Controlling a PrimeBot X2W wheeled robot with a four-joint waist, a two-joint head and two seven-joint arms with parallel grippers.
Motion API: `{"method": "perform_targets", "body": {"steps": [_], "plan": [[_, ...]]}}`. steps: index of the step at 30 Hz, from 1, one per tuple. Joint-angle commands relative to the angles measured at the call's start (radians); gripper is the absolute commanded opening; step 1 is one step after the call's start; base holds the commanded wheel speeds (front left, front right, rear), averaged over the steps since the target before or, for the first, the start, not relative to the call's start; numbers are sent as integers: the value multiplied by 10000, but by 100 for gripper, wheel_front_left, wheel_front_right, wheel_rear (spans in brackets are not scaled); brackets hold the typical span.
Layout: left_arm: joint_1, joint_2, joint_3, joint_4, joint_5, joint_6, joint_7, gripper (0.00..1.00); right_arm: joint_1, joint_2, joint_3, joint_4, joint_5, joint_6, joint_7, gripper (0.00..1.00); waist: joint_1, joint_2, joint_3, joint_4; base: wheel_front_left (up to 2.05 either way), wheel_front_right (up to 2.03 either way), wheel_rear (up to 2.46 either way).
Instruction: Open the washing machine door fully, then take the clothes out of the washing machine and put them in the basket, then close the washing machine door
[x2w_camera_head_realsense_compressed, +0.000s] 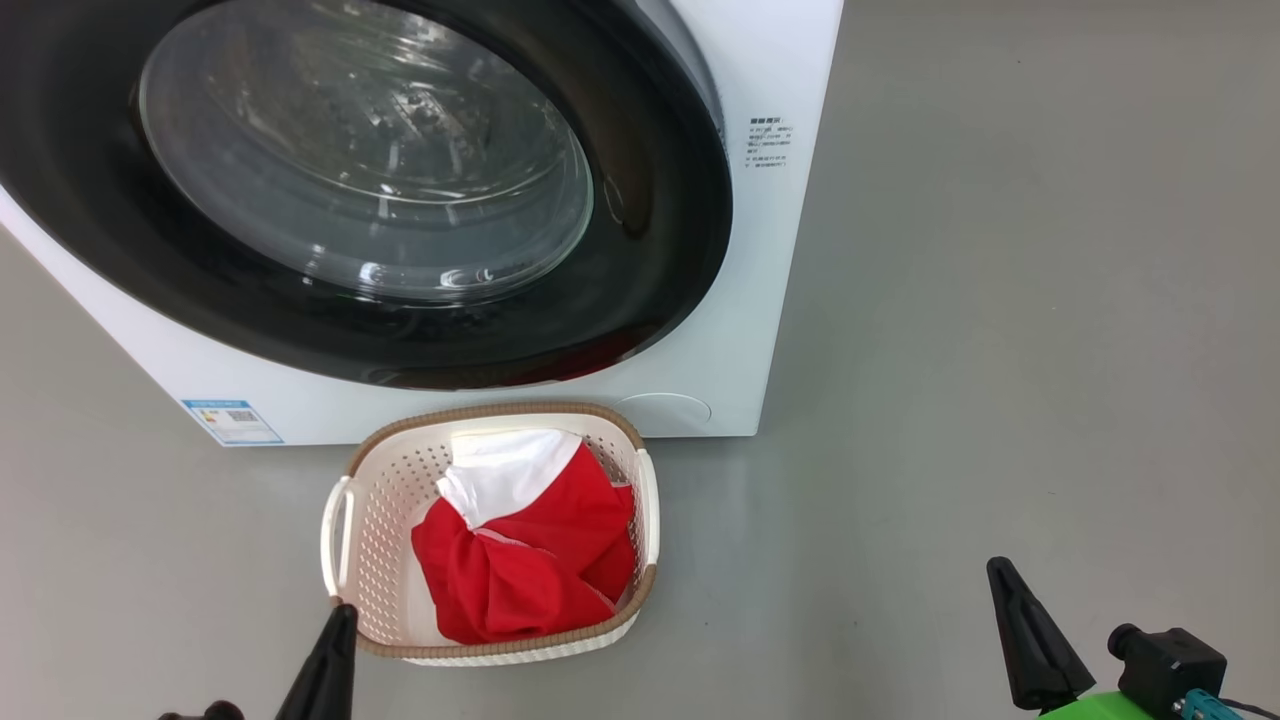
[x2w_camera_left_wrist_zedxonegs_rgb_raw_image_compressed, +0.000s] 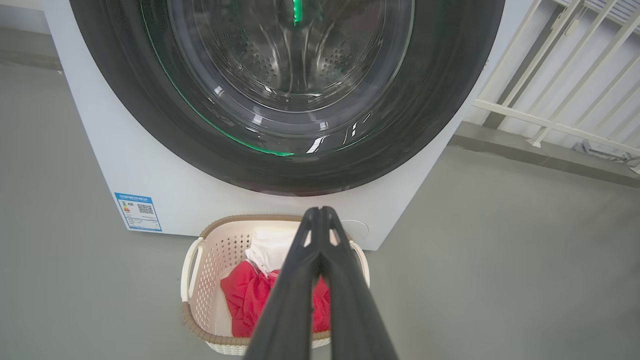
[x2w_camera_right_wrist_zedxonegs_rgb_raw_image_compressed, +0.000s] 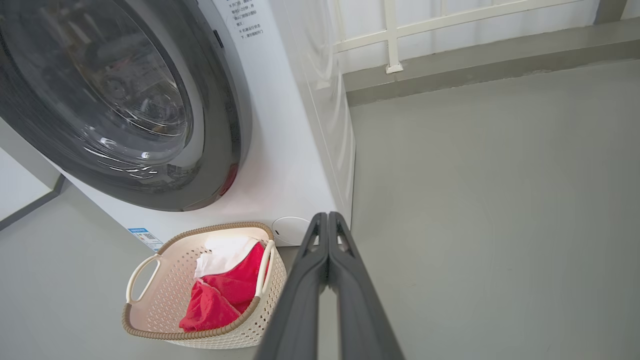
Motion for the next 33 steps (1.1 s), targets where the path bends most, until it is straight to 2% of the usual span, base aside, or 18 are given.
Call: {"method": "perform_targets", "body": {"steps": [1, 6, 11, 33], "plan": [[-19, 70, 58, -152, -237, -2, 51, 0, -7, -40, -5, -193, 254, 0, 44, 0, 1, 0, -4, -6, 0, 0, 0], [-52, 58, 88, -142, -643, -3, 142, 0, -44, -78, 2, -216, 686, 0, 133, 0, 22, 0, -77, -35, 0, 0, 0], [-129, 41, 121, -86, -1147, -3, 259, 0, -137, -124, 11, -188, 1224, -1, 243, 0, 2, 0, -109, -64, 0, 0, 0], [-473, -70, 314, 103, -3427, -21, 824, 0, -499, -283, -29, -197, 3635, -3, 793, 0, 0, 0, -314, -195, 0, 0, 0]]}}
